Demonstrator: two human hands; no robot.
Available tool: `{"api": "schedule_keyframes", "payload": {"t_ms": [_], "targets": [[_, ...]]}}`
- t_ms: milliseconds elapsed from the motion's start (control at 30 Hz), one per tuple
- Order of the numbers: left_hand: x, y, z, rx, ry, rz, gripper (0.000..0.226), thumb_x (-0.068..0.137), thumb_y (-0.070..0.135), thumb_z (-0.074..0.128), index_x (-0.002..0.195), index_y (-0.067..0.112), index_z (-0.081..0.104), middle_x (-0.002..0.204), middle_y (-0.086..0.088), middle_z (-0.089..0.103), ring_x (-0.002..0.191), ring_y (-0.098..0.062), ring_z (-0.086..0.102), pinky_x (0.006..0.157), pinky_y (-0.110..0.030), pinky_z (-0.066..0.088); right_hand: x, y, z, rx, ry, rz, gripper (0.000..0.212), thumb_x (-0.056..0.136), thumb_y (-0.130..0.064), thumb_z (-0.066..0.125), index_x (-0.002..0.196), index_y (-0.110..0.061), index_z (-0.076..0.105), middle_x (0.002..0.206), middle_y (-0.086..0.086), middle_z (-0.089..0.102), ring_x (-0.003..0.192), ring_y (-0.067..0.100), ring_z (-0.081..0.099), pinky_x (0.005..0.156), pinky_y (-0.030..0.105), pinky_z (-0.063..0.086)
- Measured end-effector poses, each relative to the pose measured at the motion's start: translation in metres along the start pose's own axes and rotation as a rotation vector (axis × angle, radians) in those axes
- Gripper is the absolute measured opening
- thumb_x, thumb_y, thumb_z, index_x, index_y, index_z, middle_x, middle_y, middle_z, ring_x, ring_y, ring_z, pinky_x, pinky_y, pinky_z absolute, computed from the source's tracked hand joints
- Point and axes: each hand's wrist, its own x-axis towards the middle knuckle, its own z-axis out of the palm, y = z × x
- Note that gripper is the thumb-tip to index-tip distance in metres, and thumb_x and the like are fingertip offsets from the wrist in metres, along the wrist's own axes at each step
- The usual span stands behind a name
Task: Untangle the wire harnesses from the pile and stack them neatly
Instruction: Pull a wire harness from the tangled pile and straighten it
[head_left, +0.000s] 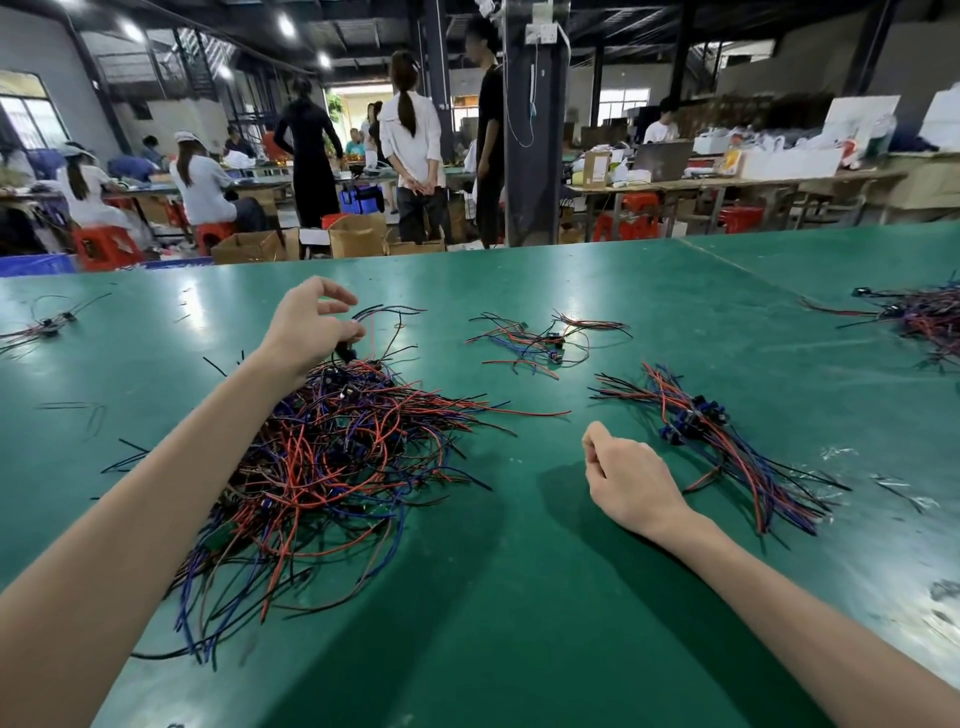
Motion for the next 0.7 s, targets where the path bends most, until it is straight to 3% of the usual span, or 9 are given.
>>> {"api": "schedule_keyframes", "payload": {"t_ms": [33, 133, 267, 367, 533, 633, 700], "targets": [[-0.001, -0.002, 0.000, 0.078, 0.004, 0.015, 0.025, 0.082, -0.007, 0.064, 0.090, 0.015, 0.057, 0.112, -0.018, 0.059, 0.093, -0.028, 0.061, 0.088, -0.041, 0.051, 0.000, 0.000, 0.000, -0.001, 0.001, -0.003, 0.013, 0.089, -0.007, 0.044, 0.084, -0.016, 0.037, 0.063, -0.001, 0.051, 0.053, 0.019, 0.039, 0.061, 0.028, 0.020], [-0.006, -0.012, -0.005, 0.435, 0.044, 0.121, 0.025, 0.084, -0.013, 0.053, 0.086, 0.007, 0.067, 0.099, -0.016, 0.066, 0.080, -0.019, 0.063, 0.070, -0.030, 0.051, 0.003, -0.002, 0.000, -0.002, 0.003, -0.011, 0.012, 0.089, -0.007, 0.044, 0.084, -0.015, 0.037, 0.063, -0.001, 0.051, 0.056, 0.023, 0.041, 0.057, 0.028, 0.018], [-0.013, -0.028, -0.009, 0.624, 0.016, 0.185, 0.033, 0.083, -0.017, 0.045, 0.097, -0.004, 0.071, 0.102, -0.023, 0.069, 0.093, -0.032, 0.066, 0.089, -0.041, 0.052, 0.002, -0.003, 0.002, -0.003, -0.004, 0.008, 0.009, 0.088, -0.006, 0.043, 0.085, -0.014, 0.039, 0.069, 0.001, 0.056, 0.062, 0.028, 0.043, 0.063, 0.030, 0.021], [-0.016, -0.031, -0.011, 0.516, -0.032, 0.121, 0.036, 0.087, -0.015, 0.041, 0.110, -0.006, 0.066, 0.113, -0.022, 0.065, 0.099, -0.028, 0.064, 0.092, -0.034, 0.049, 0.002, -0.003, 0.003, 0.000, -0.008, 0.004, 0.010, 0.088, -0.006, 0.043, 0.085, -0.015, 0.038, 0.069, 0.002, 0.057, 0.061, 0.028, 0.043, 0.063, 0.030, 0.022], [-0.024, -0.018, -0.008, 0.141, -0.218, 0.039, 0.053, 0.080, -0.025, 0.052, 0.128, -0.003, 0.051, 0.138, -0.012, 0.044, 0.103, -0.023, 0.062, 0.078, -0.025, 0.057, 0.002, -0.004, 0.001, 0.019, -0.010, 0.008, 0.010, 0.088, -0.006, 0.043, 0.085, -0.014, 0.039, 0.067, 0.003, 0.057, 0.060, 0.028, 0.044, 0.064, 0.030, 0.023], [-0.032, -0.002, 0.000, 0.027, -0.169, 0.120, 0.054, 0.078, -0.023, 0.058, 0.128, -0.001, 0.052, 0.134, -0.009, 0.046, 0.095, -0.016, 0.065, 0.081, -0.017, 0.054, 0.001, -0.005, 0.001, 0.013, -0.021, 0.007, 0.010, 0.088, -0.006, 0.043, 0.085, -0.015, 0.038, 0.067, 0.003, 0.057, 0.060, 0.028, 0.045, 0.065, 0.030, 0.024], [-0.038, 0.013, 0.007, -0.094, -0.167, 0.114, 0.054, 0.079, -0.021, 0.058, 0.127, 0.001, 0.052, 0.118, -0.013, 0.059, 0.089, -0.011, 0.066, 0.087, -0.019, 0.052, 0.001, -0.005, 0.001, 0.032, -0.025, 0.003, 0.011, 0.088, -0.007, 0.044, 0.084, -0.015, 0.038, 0.067, 0.002, 0.056, 0.061, 0.028, 0.047, 0.064, 0.030, 0.025]]}}
